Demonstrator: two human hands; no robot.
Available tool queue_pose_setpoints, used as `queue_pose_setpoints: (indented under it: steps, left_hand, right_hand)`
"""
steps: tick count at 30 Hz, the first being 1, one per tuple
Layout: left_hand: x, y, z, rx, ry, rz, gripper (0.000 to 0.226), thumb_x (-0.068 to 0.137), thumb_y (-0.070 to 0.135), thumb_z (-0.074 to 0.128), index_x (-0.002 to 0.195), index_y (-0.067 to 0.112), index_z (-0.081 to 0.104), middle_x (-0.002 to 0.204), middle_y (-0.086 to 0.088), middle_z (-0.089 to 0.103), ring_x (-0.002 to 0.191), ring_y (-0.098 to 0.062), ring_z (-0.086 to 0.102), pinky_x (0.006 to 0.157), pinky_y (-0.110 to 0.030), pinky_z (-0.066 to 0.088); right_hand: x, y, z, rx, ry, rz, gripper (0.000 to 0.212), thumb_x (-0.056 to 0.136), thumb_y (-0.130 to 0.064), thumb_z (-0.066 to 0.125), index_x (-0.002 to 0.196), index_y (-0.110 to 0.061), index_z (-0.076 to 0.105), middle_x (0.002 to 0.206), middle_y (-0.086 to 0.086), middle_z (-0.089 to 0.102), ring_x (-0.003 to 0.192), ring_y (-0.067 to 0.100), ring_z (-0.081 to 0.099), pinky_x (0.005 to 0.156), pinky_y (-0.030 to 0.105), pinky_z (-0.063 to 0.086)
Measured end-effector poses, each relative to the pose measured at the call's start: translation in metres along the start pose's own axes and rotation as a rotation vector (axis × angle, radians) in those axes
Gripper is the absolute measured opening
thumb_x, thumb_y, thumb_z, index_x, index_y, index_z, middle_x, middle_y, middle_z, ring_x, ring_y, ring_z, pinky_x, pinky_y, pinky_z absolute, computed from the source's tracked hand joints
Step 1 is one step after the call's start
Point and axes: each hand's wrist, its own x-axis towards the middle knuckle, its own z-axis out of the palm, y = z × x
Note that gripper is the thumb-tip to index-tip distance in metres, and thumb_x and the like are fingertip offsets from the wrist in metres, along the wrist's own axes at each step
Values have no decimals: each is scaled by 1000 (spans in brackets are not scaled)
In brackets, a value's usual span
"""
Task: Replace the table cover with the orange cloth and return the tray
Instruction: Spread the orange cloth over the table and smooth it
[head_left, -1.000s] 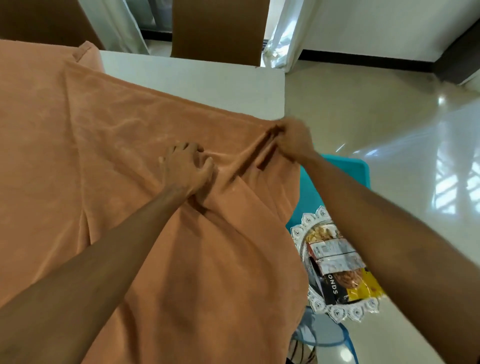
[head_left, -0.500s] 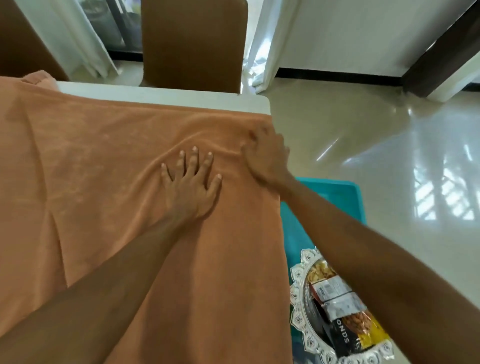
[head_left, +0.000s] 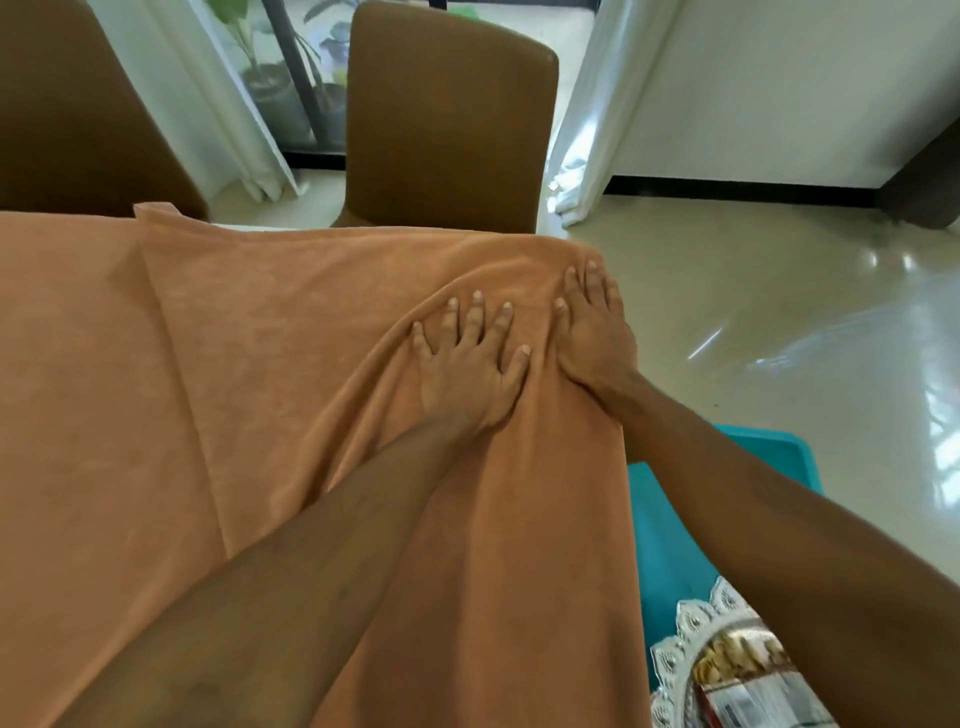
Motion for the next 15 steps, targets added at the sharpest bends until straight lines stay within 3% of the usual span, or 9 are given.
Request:
queue_pose_setpoints:
  steps: [4, 7, 12, 15]
  left_hand:
    - [31, 5, 3, -19, 12, 18, 65, 97, 65, 15, 157, 41, 9, 168, 1, 3, 154, -26, -2, 117, -65, -5]
    - [49, 11, 1, -21, 21, 4, 65, 98, 65, 16, 157, 40, 10, 168, 1, 5, 154, -27, -1, 117, -64, -6]
    - [77, 20, 4, -11, 17, -31, 67, 96, 67, 17, 157, 39, 13, 168, 0, 6, 154, -27, -1, 117, -63, -8]
    - [85, 27, -13, -115, -88, 19, 68, 97, 66, 21, 158, 36, 14, 168, 0, 3, 154, -27, -5, 118, -60, -10]
  right_hand:
    - [37, -2, -7, -3, 22, -69, 56, 109, -31, 19, 159, -4, 21, 167, 15, 17, 156, 29, 11, 127, 38, 4]
    - [69, 6, -6, 38, -13, -82, 57, 108, -31, 19, 158, -3, 24, 166, 17, 21, 155, 31, 15, 127, 38, 5]
    - [101, 17, -5, 120, -47, -80, 55, 108, -36, 20, 151, -8, 39, 159, 17, 37, 149, 33, 29, 124, 45, 22]
    - [108, 14, -17, 62, -35, 36, 63, 99, -49, 16, 139, -15, 51, 145, 13, 52, 136, 34, 46, 110, 52, 38]
